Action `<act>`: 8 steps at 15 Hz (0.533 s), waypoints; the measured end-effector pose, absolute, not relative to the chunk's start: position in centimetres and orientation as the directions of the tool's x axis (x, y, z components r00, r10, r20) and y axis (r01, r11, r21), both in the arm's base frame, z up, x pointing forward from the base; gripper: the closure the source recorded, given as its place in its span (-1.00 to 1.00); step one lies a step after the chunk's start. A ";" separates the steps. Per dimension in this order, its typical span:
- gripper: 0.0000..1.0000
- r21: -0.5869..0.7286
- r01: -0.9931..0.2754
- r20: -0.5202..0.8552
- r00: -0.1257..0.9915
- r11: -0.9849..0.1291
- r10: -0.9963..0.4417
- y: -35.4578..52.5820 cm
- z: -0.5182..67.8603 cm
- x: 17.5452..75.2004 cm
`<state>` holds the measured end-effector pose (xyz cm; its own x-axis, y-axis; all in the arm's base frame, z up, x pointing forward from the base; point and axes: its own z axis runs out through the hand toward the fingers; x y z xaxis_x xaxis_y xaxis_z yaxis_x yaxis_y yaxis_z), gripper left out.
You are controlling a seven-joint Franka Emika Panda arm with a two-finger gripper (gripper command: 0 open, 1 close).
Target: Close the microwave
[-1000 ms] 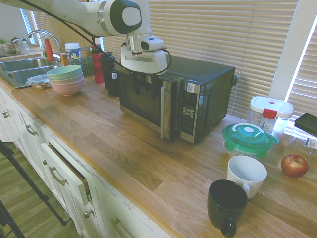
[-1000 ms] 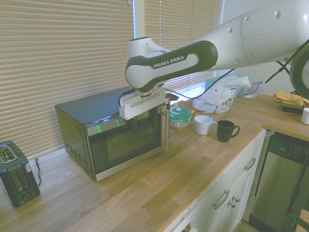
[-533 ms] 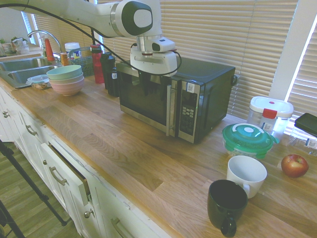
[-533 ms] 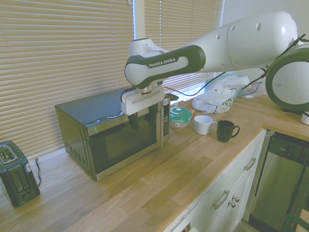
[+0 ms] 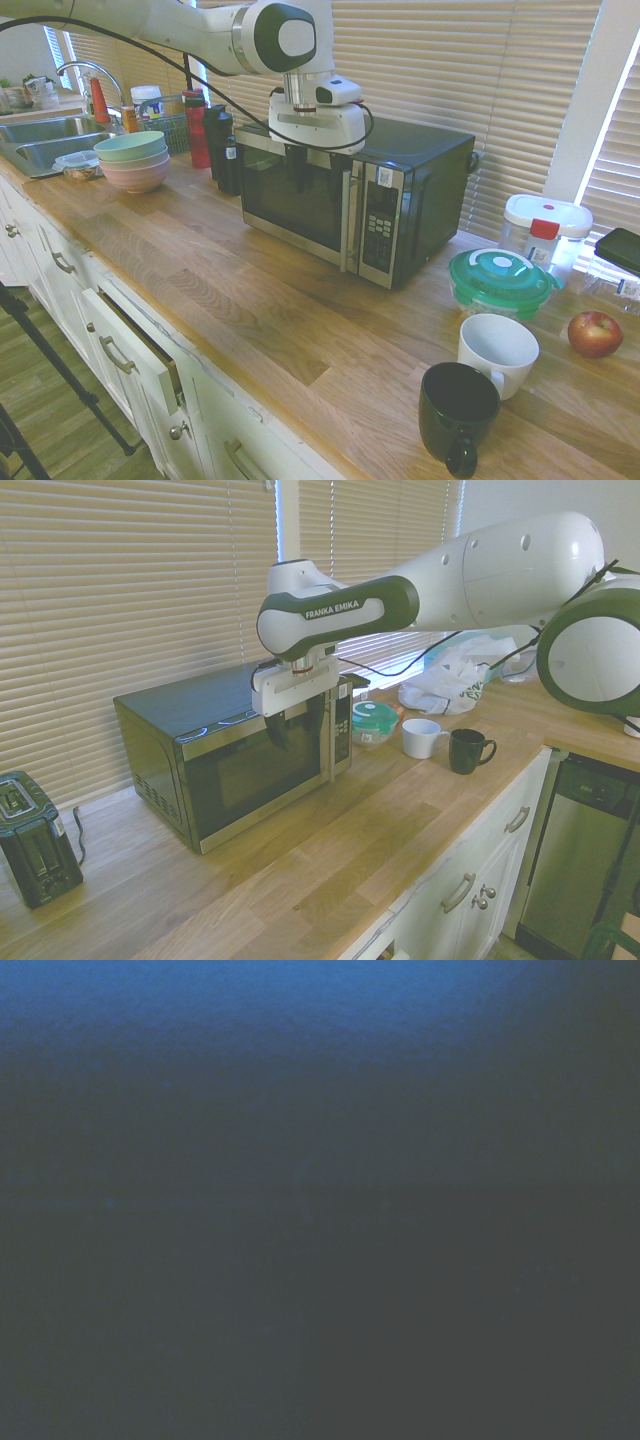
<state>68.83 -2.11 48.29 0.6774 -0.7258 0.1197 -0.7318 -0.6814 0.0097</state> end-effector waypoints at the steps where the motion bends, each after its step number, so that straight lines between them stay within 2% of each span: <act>1: -1.00 0.009 -0.730 0.123 0.679 -0.683 -0.724 -2.0 48.3 68.8; 8: -1.00 -0.015 -0.690 0.154 0.714 -0.724 -0.683 1.2 47.3 66.4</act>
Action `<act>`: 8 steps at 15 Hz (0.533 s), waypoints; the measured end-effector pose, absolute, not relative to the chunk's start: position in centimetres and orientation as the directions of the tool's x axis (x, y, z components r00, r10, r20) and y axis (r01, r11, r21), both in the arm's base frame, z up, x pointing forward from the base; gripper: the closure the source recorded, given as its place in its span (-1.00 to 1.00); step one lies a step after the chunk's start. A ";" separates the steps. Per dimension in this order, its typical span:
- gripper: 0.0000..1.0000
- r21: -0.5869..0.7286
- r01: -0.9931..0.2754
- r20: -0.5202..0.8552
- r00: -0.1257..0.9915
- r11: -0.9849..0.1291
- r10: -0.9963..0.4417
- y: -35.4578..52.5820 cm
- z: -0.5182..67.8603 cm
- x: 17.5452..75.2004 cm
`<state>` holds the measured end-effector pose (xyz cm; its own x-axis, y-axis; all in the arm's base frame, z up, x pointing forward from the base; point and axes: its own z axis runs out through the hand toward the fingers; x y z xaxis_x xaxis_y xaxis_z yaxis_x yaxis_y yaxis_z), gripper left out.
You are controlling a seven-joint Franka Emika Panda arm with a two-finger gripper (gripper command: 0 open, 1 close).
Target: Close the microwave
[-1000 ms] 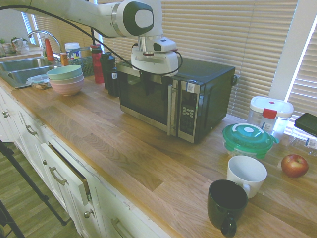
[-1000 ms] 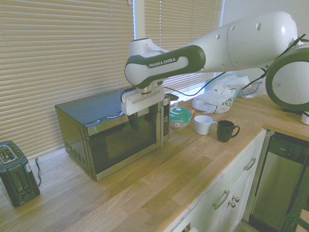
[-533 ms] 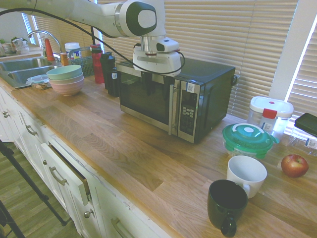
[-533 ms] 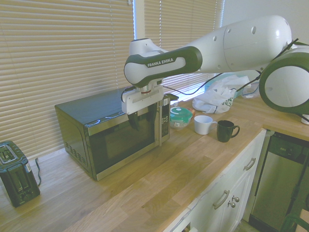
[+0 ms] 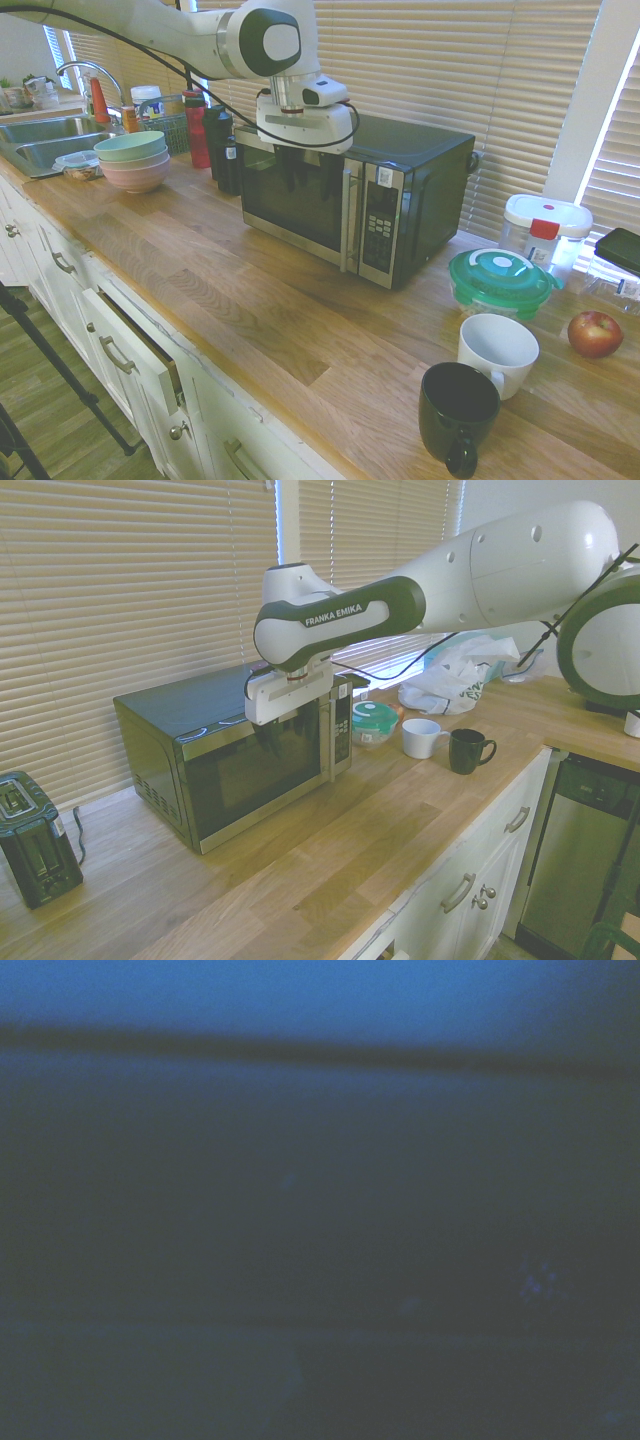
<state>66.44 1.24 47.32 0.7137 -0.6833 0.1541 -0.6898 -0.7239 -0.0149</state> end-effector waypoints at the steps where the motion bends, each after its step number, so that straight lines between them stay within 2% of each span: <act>1: -1.00 -0.013 -0.685 0.156 0.718 -0.728 -0.678 1.6 47.0 65.6; 8: -1.00 -0.029 -0.669 0.173 0.728 -0.742 -0.663 1.9 47.0 59.4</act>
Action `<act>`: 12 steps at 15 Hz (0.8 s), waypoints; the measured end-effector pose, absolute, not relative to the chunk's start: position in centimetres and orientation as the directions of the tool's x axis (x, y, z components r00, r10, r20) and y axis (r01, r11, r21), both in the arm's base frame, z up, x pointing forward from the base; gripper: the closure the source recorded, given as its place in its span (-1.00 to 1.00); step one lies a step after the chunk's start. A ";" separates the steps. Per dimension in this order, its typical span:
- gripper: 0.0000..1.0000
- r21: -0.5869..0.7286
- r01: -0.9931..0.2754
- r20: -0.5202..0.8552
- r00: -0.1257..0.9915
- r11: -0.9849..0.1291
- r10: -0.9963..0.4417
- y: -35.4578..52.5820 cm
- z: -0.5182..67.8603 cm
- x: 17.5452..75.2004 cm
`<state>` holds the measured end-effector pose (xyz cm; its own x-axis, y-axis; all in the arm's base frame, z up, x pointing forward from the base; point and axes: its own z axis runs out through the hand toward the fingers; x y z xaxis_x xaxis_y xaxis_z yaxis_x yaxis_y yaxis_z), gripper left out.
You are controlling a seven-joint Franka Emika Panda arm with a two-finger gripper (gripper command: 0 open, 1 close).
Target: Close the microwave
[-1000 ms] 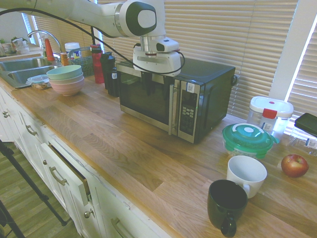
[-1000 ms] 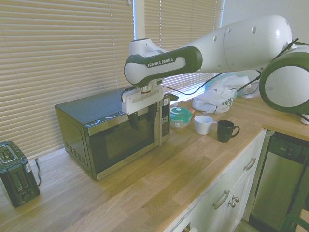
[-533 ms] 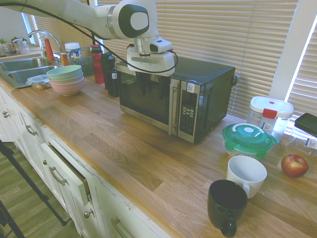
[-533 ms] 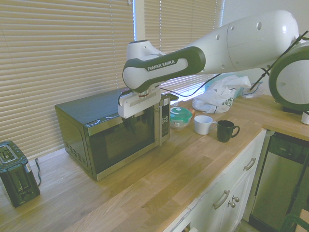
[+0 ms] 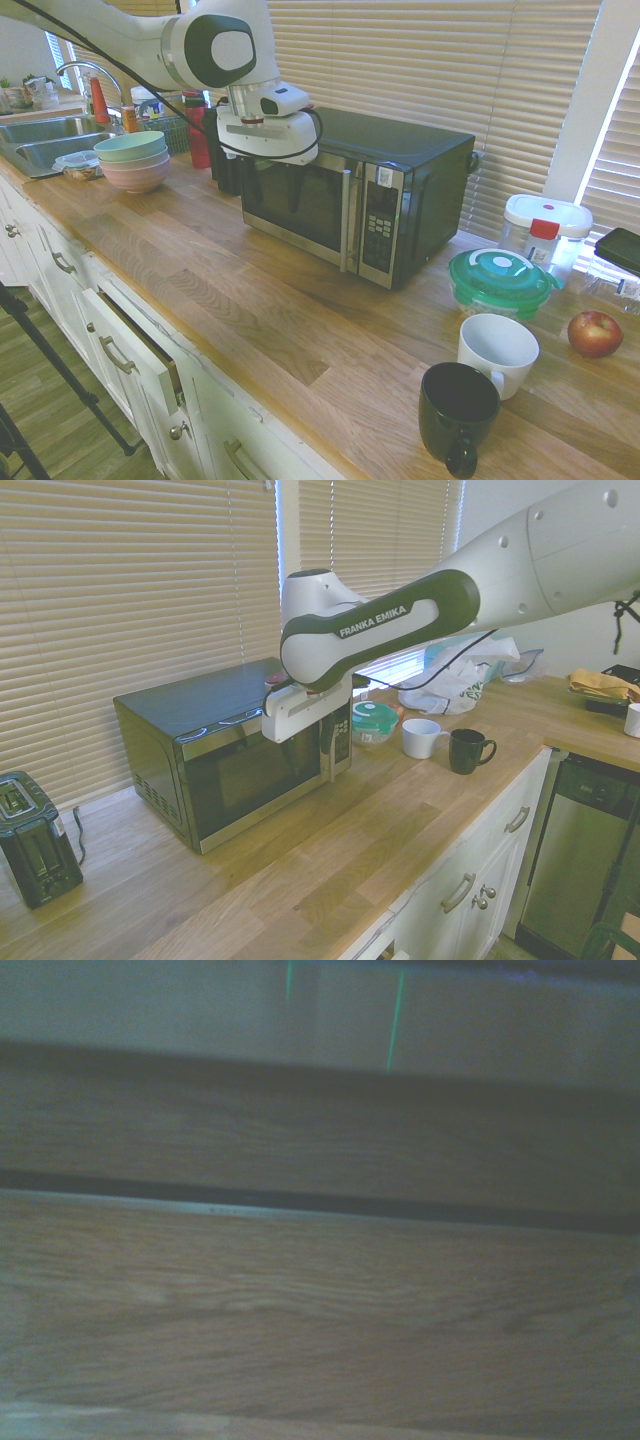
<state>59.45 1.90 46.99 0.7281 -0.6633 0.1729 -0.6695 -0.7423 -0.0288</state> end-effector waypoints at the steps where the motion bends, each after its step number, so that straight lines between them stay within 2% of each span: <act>1: -1.00 -0.031 -0.666 0.174 0.731 -0.745 -0.660 2.1 46.8 58.4; 12: -1.00 -0.044 -0.661 0.186 0.731 -0.749 -0.656 2.9 44.6 49.7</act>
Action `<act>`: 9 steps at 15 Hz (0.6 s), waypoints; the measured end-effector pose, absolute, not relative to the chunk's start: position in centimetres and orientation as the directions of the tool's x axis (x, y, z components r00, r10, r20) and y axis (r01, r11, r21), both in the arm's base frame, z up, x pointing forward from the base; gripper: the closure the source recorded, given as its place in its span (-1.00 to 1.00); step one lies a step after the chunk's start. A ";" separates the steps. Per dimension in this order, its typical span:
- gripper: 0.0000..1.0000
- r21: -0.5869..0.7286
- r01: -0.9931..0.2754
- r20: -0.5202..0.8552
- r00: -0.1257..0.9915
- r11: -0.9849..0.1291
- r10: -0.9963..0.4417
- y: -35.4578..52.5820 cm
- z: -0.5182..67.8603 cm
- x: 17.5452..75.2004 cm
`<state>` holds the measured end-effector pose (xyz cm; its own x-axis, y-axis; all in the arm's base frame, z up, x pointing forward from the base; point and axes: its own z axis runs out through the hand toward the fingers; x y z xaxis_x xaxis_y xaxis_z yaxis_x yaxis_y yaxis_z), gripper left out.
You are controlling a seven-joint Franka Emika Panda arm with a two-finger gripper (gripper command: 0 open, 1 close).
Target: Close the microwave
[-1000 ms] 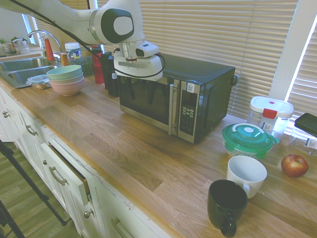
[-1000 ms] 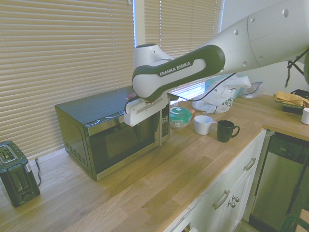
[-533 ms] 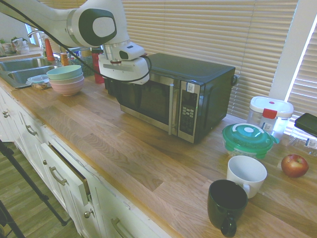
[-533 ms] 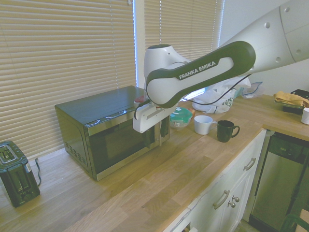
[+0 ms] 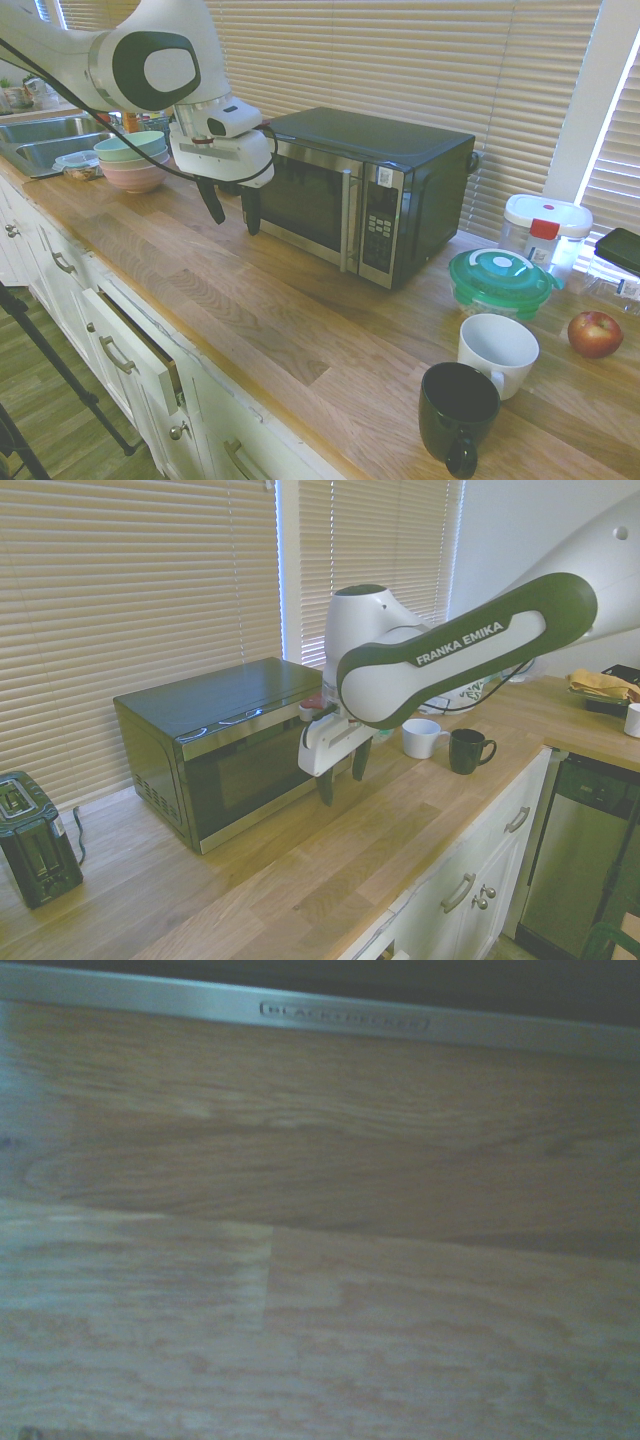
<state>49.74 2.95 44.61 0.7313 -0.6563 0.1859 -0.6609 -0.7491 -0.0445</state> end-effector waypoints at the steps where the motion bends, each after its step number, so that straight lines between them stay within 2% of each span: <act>1: -1.00 -0.044 -0.659 0.187 0.733 -0.751 -0.654 3.1 44.7 48.8; 9: -1.00 -0.043 -0.666 0.176 0.729 -0.745 -0.662 3.1 44.0 43.9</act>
